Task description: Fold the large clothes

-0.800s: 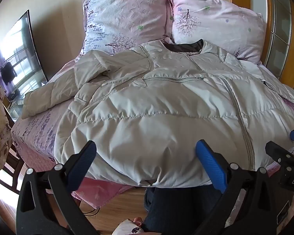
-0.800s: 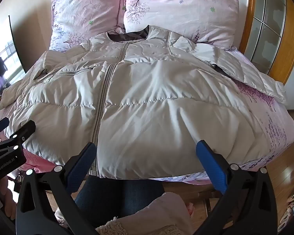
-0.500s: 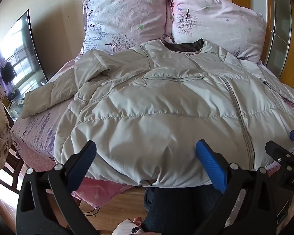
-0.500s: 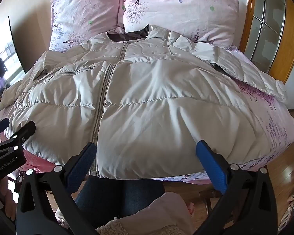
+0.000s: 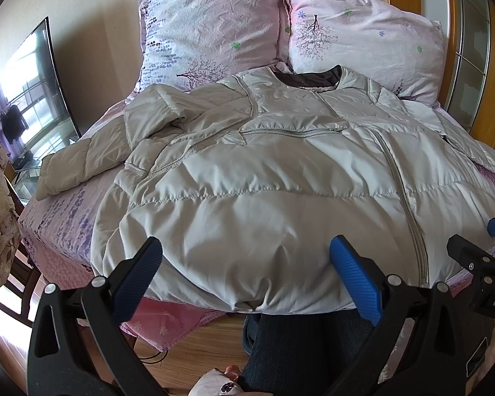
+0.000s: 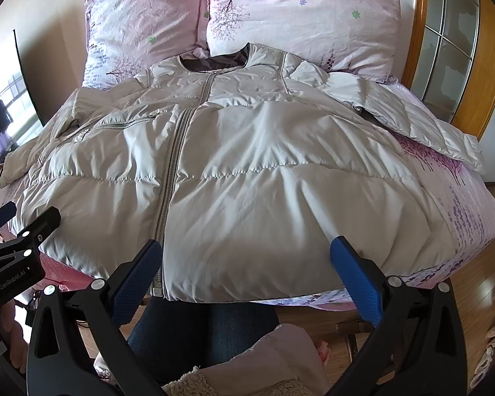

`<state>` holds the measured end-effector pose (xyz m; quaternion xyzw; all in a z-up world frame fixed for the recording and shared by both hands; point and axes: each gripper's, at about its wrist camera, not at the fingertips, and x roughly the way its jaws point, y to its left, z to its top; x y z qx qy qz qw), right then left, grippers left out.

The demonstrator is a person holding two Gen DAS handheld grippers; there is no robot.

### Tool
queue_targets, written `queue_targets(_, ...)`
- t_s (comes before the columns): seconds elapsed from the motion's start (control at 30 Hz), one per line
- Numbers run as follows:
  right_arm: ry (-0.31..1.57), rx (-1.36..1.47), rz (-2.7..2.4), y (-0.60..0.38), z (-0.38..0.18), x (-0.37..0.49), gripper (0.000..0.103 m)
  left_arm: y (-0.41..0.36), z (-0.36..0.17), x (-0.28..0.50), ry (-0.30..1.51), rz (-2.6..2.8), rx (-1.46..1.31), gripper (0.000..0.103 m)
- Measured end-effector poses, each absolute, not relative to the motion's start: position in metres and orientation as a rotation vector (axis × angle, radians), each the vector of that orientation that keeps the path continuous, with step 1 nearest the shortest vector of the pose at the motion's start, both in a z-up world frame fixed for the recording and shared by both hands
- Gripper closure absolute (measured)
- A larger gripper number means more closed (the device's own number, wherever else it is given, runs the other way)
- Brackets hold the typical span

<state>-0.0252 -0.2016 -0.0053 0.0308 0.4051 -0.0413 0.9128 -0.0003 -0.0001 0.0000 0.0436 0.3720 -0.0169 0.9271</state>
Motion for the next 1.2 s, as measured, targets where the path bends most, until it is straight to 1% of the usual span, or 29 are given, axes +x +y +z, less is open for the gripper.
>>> queue_targets(1.2, 0.831, 0.072, -0.082, -0.2027, -0.0046, -0.0246, 0.001, -0.0002, 0.0, -0.0004, 0.763, -0.035, 0.09, 0.002)
